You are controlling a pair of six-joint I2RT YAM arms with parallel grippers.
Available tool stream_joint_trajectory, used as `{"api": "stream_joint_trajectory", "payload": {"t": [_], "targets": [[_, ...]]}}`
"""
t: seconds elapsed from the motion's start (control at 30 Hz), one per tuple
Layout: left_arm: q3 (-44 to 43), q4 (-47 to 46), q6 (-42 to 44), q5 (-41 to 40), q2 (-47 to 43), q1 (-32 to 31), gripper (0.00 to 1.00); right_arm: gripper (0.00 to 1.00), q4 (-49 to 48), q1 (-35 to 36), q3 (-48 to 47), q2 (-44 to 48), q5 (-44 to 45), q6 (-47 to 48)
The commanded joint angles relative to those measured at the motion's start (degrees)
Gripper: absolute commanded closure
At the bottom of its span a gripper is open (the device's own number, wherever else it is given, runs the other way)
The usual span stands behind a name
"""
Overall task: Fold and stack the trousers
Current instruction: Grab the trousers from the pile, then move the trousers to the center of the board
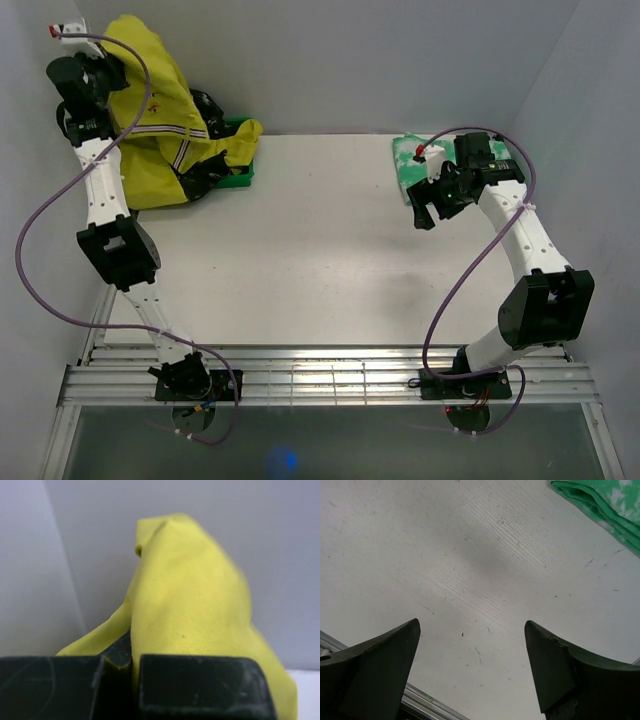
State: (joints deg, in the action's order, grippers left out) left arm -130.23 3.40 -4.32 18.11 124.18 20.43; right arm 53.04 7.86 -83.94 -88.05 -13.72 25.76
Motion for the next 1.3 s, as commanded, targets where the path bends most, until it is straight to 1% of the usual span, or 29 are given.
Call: {"api": "stream_joint_trajectory", "payload": {"t": [0.0, 0.1, 0.13, 0.2, 0.23, 0.3, 0.33, 0.4, 0.47, 0.5, 0.57, 0.6, 0.67, 0.7, 0.8, 0.83, 0.87, 0.9, 0.97, 1.03, 1.07, 1.1, 1.13, 1.17, 1.2, 1.23, 1.27], "targets": [[-5.38, -13.31, -11.84, 8.6, -11.76, -1.61, 1.0, 0.1, -1.0, 0.05, -3.33, 2.0, -2.98, -0.97], [-7.4, -16.65, -17.63, 12.65, -13.08, -3.72, 1.0, 0.1, -1.97, 0.05, -3.86, 2.53, -4.47, -1.41], [-7.4, -17.45, -19.13, 13.61, -14.22, -5.73, 1.0, 0.1, -3.19, 0.05, -3.6, 2.79, -5.26, -1.85], [-7.14, -18.6, -19.59, 14.23, -15.63, -8.55, 1.0, 0.1, -4.69, 0.05, -2.9, 3.93, -6.49, -2.2], [-6.7, -18.78, -19.59, 14.41, -16.51, -12.04, 1.0, 0.1, -6.09, 0.05, -2.29, 4.29, -7.8, -2.29], [-4.07, -19.74, -18.89, 15.81, -19.32, -16.1, 1.0, 0.1, -7.59, 0.05, -0.35, 5.43, -8.43, -3.08], [-3.28, -20.09, -16.8, 16.08, -20.2, -20.73, 1.0, 0.1, -8.55, 0.05, 0.18, 5.69, -9.13, -3.17], [-1.26, -20.36, -15.03, 15.47, -22.4, -27.77, 1.0, 0.1, -9.17, 0.05, 1.41, 6.83, -9.75, -3.35], [-0.64, -20.45, -14.05, 14.68, -23.1, -31.13, 1.0, 0.1, -9.61, 0.05, 1.94, 7.8, -10.01, -3.43], [-0.55, -20.36, -14.31, 13.89, -23.45, -33.85, 1.0, 0.1, -9.7, 0.05, 2.64, 9.02, -10.1, -3.26], [0.15, -20.27, -15.02, 13.45, -23.81, -36.41, 1.0, 0.1, -10.84, 0.05, 3.69, 11.74, -9.75, -2.91], [0.59, -20.19, -14.93, 13.44, -24.16, -38.94, 1.0, 0.1, -11.46, 0.05, 5.52, 12.89, -8.88, -2.47], [1.73, -19.75, -14.76, 14.41, -24.6, -41.16, 1.0, 0.1, -12.86, 0.05, 7.55, 15.26, -7.56, -2.03], [4.26, -19.57, -14.32, 14.76, -25.04, -43.08, 1.0, 0.1, -14.26, 0.05, 8.61, 17.54, -5.81, -1.77], [10.24, -19.66, -14.05, 13.63, -27.58, -45.03, 1.0, 0.1, -15.33, -0.04, 11.69, 21.59, -3.87, -1.59], [14.01, -19.66, -14.49, 11.79, -28.89, -45.12, 1.0, 0.1, -15.42, -0.04, 12.48, 22.3, -3.78, -1.41], [15.78, -19.66, -15.54, 10.64, -29.52, -45.12, 1.0, 0.1, -15.42, -0.04, 12.92, 23.18, -3.95, -1.41], [18.85, -19.48, -15.46, 9.67, -30.74, -45.12, 1.0, 0.1, -15.42, -0.04, 13.71, 25.28, -4.73, -1.41], [22.2, -19.05, -15.2, 9.32, -32.23, -45.12, 1.0, 0.1, -15.24, -0.04, 14.5, 25.99, -6.31, -1.5], [27.63, -16.42, -14.85, 8.96, -34.0, -45.12, 1.0, 0.1, -15.07, -0.04, 15.38, 27.75, -8.95, -1.15], [29.49, -14.32, -14.15, 8.7, -36.01, -45.12, 1.0, 0.1, -14.89, -0.04, 16.17, 28.28, -9.57, -0.54], [31.25, -9.6, -12.49, 7.74, -36.98, -45.12, 1.0, 0.1, -14.54, 0.05, 16.44, 28.37, -10.1, -0.19], [33.36, -7.29, -11.34, 6.86, -38.04, -45.12, 1.0, 0.09, -13.5, 0.05, 16.62, 28.37, -10.1, -0.01], [37.38, -4.48, -9.41, 6.24, -39.87, -45.04, 1.0, 0.09, -12.88, 0.05, 16.97, 28.29, -10.1, 0.78], [39.25, 1.12, -7.48, 3.63, -40.68, -45.03, 1.0, 0.09, -12.26, 0.05, 17.14, 28.02, -9.93, 1.22], [40.92, 3.52, -4.33, 2.3, -41.29, -44.95, 1.0, 0.09, -11.47, 0.05, 17.41, 27.93, -10.1, 1.83], [43.03, 6.5, -2.99, 0.63, -41.65, -44.86, 1.0, 0.09, -9.72, -0.03, 17.67, 27.5, -10.36, 3.41]]}}
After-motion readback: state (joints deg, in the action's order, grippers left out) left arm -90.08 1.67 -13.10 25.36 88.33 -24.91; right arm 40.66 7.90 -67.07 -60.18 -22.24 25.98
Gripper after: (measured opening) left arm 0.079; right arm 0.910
